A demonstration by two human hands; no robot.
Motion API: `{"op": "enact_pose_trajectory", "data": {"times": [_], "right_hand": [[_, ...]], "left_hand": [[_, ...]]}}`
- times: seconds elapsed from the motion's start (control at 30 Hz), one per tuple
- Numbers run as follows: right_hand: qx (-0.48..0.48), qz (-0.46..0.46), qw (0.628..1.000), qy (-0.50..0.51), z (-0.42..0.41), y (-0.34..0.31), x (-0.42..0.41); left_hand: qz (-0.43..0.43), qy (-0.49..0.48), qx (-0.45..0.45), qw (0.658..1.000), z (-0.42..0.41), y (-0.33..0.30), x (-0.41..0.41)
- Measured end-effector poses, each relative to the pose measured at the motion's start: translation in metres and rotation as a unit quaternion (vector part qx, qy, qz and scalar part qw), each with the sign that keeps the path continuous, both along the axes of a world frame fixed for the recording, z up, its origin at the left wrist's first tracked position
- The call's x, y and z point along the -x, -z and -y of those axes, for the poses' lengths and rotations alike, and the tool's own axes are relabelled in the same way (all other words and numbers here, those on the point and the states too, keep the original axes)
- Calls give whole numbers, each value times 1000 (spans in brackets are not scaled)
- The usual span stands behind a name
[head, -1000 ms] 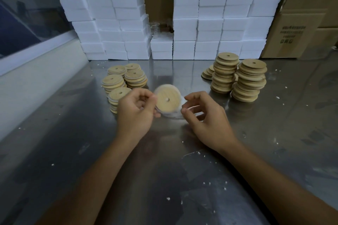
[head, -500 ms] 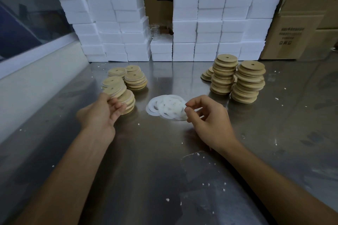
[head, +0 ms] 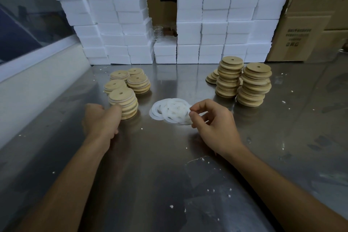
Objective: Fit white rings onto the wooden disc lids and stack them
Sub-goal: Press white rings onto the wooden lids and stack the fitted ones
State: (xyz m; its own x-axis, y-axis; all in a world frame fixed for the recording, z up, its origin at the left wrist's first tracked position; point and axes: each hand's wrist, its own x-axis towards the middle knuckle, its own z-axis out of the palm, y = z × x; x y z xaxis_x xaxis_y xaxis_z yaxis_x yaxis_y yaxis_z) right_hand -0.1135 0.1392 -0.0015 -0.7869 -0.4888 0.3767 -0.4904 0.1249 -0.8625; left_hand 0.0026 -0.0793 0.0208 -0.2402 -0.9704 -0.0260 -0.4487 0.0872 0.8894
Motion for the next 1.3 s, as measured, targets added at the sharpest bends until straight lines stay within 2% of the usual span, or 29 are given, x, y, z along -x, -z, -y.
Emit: {"op": "enact_pose_trajectory", "data": {"times": [0.07,0.3,0.5,0.67,0.8,0.9,1.0,1.07,1.2,1.3], "right_hand": [[-1,1,1000,0,0,0,0],[-9,0,1000,1,0,0,0],[-3,0,1000,0,0,1,0],[21,-16,999,24,-2,3,3],[77,-77,978,179,-12,-1,18],[100,-102,936,321,-27,-4,40],[111,-73,907,399,-39,-4,57],[110,-60,905,406,-41,-3,63],[70,-69,925,368,-39,-1,75],[14,-95,935,342,-41,-3,90]], "left_hand": [[40,30,-8,999,-1,0,0],[-73,99,-119,985,-11,-4,5],[-96,178,-124,972,-22,-3,17],[-50,229,-64,970,-23,3,25],[-39,231,-2,972,-25,11,26],[-15,188,138,972,-39,15,24],[12,209,247,946,-48,19,23],[17,240,292,926,-50,20,23],[61,302,366,878,-54,25,23],[82,324,381,862,-55,27,24]]}}
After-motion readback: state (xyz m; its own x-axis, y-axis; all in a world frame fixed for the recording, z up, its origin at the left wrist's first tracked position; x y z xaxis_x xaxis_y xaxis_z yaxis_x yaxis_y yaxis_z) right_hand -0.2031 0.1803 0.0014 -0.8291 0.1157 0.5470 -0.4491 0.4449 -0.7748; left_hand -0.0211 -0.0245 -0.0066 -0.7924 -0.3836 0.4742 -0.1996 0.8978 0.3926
